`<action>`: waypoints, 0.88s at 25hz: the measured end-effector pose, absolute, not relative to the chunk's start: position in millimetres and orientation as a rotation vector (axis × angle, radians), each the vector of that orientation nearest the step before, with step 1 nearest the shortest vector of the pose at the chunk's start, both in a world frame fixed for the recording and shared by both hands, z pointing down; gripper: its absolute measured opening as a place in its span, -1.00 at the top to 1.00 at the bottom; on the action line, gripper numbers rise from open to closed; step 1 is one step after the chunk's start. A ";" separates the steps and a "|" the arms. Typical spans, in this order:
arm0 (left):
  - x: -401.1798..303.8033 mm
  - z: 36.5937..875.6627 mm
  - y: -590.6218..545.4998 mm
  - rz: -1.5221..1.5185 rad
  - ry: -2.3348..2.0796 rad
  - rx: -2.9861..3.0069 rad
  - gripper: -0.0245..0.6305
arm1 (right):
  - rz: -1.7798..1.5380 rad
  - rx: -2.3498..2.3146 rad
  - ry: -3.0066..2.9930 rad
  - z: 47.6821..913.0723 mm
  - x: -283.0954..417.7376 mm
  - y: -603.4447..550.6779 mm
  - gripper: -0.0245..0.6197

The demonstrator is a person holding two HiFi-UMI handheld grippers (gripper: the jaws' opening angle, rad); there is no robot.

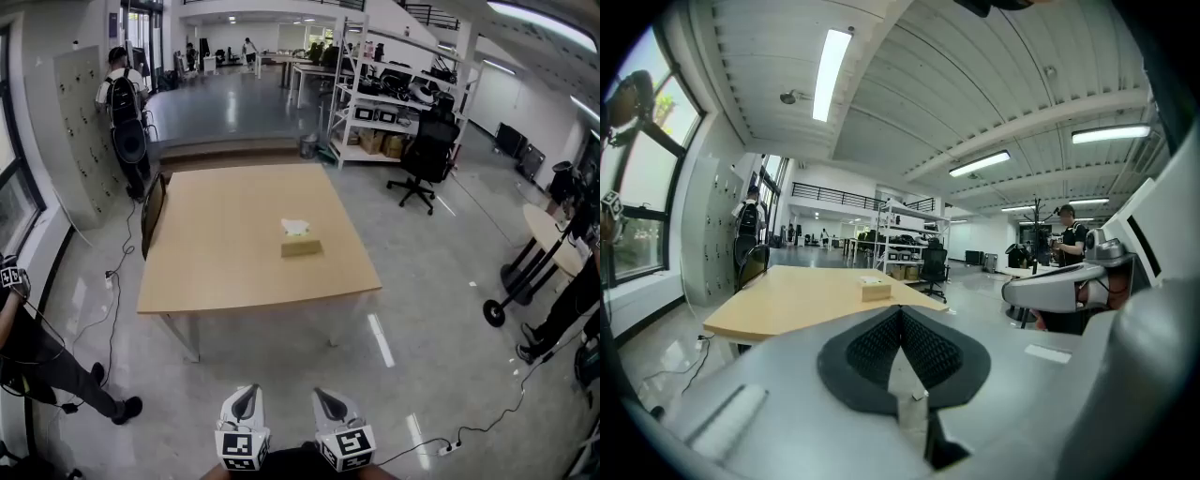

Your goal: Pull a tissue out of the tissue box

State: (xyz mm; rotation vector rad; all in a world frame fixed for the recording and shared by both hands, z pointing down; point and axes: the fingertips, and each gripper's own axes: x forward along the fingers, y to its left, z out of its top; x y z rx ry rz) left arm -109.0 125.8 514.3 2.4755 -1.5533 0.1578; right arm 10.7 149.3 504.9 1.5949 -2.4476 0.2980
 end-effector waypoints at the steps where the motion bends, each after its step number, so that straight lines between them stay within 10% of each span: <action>1: -108.9 514.3 125.2 0.157 -1.552 2.475 0.87 | 0.299 1.597 -2.445 504.9 10.9 148.8 0.96; 22: -103.3 521.2 123.5 0.176 -1.568 2.444 0.87 | 0.367 1.621 -2.457 509.9 23.4 143.0 0.95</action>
